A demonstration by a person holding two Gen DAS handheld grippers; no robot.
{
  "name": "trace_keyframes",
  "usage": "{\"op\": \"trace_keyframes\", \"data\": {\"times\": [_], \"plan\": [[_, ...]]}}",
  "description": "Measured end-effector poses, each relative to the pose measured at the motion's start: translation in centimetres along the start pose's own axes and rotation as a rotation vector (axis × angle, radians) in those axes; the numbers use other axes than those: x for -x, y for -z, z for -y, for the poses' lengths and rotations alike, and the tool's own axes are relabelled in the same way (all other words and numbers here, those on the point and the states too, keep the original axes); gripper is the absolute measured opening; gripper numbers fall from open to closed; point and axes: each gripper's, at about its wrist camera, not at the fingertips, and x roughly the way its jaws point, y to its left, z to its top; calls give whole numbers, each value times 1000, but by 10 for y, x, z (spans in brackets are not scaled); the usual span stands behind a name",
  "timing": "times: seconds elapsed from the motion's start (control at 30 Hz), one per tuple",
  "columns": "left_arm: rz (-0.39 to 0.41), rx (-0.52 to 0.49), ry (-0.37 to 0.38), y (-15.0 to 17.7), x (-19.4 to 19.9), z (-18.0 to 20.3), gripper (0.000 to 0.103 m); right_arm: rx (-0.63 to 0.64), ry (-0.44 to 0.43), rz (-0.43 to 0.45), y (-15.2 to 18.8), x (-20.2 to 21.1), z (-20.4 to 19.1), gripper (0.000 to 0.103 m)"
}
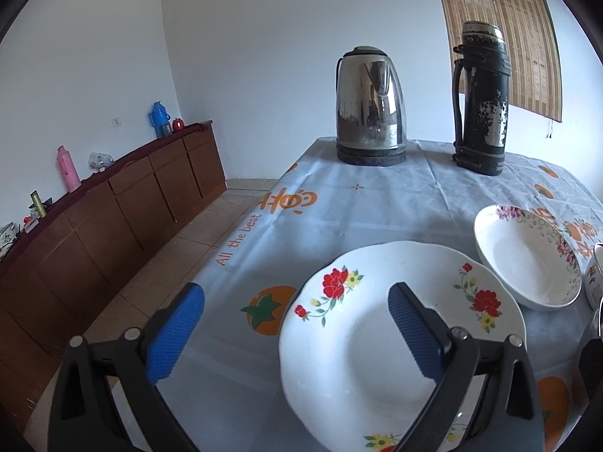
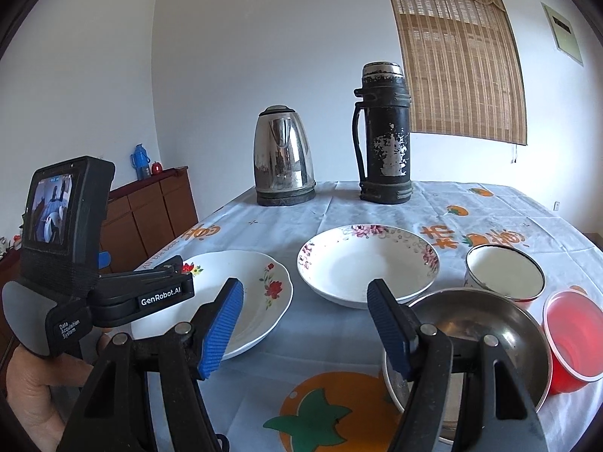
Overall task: Organize plates and bowls
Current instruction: 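Move both grippers toward the pink-rimmed deep white plate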
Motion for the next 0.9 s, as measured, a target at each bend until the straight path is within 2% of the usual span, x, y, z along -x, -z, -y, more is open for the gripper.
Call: {"op": "trace_keyframes", "data": {"times": [0.33, 0.63, 0.9], "plan": [[1, -12, 11, 2, -2, 4, 100, 16, 0, 16, 2, 4, -3, 70], [38, -32, 32, 2, 5, 10, 100, 14, 2, 21, 2, 7, -3, 70], [26, 2, 56, 3, 4, 7, 100, 1, 12, 26, 3, 11, -3, 70]]}}
